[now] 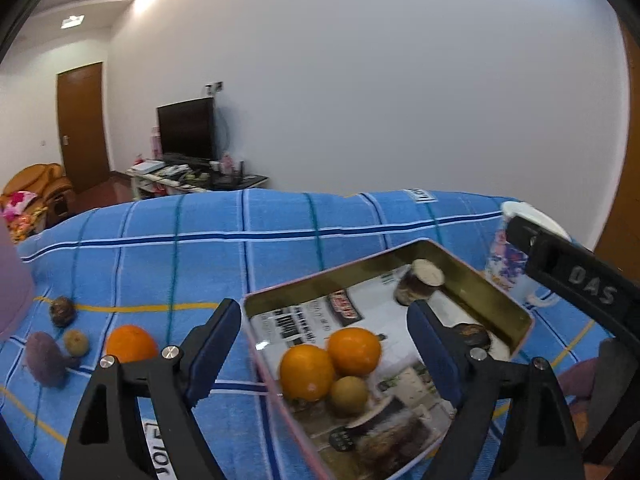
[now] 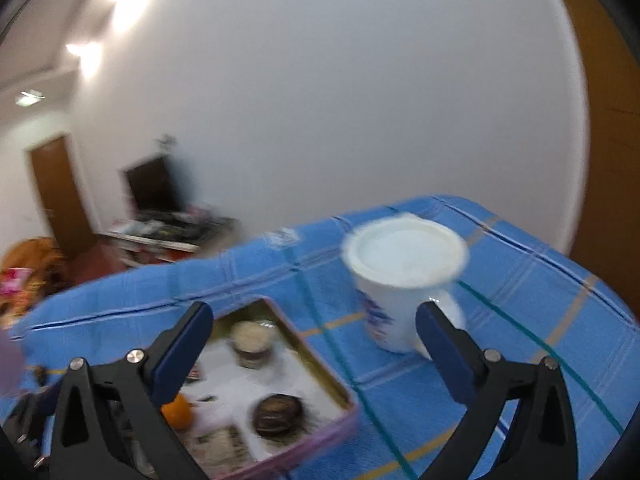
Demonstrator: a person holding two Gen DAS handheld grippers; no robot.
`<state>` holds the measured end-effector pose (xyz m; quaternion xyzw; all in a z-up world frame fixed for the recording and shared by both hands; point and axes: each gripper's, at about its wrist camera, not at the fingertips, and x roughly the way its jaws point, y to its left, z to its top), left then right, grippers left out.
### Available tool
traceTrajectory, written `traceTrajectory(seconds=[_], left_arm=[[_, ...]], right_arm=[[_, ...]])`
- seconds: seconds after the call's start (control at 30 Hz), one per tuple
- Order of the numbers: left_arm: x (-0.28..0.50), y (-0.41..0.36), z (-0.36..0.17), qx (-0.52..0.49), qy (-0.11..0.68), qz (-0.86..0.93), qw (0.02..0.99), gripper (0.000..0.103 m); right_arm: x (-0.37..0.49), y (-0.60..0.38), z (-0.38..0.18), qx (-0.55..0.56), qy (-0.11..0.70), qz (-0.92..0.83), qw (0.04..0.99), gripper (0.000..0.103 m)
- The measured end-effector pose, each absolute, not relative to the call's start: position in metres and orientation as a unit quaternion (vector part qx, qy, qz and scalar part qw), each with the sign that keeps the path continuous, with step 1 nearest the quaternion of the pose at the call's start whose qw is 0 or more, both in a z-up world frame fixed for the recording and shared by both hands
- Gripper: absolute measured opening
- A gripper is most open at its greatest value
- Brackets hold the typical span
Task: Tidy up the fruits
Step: 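Open both tools to drop the root chunk and yellow-green fruit into the tin, then withdraw both open tools from the tin toward the purple beet and orange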
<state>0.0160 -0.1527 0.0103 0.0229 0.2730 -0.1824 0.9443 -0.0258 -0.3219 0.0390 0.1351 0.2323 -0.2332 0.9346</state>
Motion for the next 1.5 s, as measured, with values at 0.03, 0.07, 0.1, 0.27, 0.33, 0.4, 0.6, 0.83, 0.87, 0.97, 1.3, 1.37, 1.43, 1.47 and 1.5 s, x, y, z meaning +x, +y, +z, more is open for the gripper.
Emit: traceTrajectory(seconds=[0.03,0.07,0.1,0.27,0.33,0.4,0.6,0.83,0.87,0.97,1.3,1.37,1.43,1.47,1.5], left_arm=[[0.016,-0.151,0.011,0.023,0.271,-0.176,0.946,0.086],[0.015,-0.149,0.012,0.022,0.268,-0.166,0.949,0.086],[0.015,-0.146,0.013,0.02,0.265,-0.158,0.951,0.086],[0.011,-0.137,0.018,0.023,0.242,-0.133,0.961,0.086],[0.01,-0.134,0.02,0.03,0.234,-0.112,0.965,0.086],[0.01,-0.13,0.022,0.036,0.227,-0.093,0.969,0.087],[0.004,-0.108,0.028,0.033,0.192,-0.061,0.979,0.088],[0.007,-0.079,0.027,0.025,0.188,-0.033,0.981,0.089],[0.006,-0.076,0.027,0.026,0.186,-0.028,0.982,0.089],[0.003,-0.065,0.026,0.033,0.178,-0.017,0.983,0.089],[0.001,-0.032,0.019,0.05,0.18,-0.006,0.982,0.089],[0.003,-0.028,0.017,0.064,0.182,-0.005,0.981,0.089],[0.006,-0.021,0.014,0.078,0.183,-0.004,0.98,0.089],[0.007,-0.017,0.013,0.084,0.183,-0.003,0.98,0.089],[0.01,-0.012,0.013,0.087,0.183,-0.001,0.979,0.089]], right_arm=[[-0.023,-0.321,0.038,0.129,0.243,-0.243,0.93,0.103],[-0.02,-0.32,0.037,0.123,0.249,-0.242,0.929,0.103],[-0.02,-0.318,0.035,0.119,0.251,-0.239,0.93,0.103],[-0.024,-0.308,0.036,0.088,0.236,-0.235,0.939,0.103],[-0.027,-0.301,0.038,0.068,0.225,-0.232,0.944,0.103],[-0.028,-0.297,0.038,0.059,0.219,-0.232,0.946,0.102],[-0.033,-0.298,0.032,0.108,0.198,-0.19,0.955,0.092],[-0.049,-0.278,0.034,0.106,0.132,-0.187,0.968,0.094],[-0.054,-0.271,0.035,0.096,0.114,-0.188,0.971,0.096],[-0.065,-0.251,0.037,0.058,0.063,-0.187,0.979,0.103],[-0.053,-0.241,0.033,0.049,0.106,-0.181,0.977,0.103],[-0.054,-0.24,0.032,0.049,0.104,-0.185,0.976,0.103],[-0.055,-0.239,0.032,0.049,0.104,-0.186,0.976,0.103],[-0.055,-0.238,0.032,0.05,0.105,-0.186,0.976,0.103],[-0.054,-0.237,0.032,0.053,0.107,-0.186,0.975,0.103]])
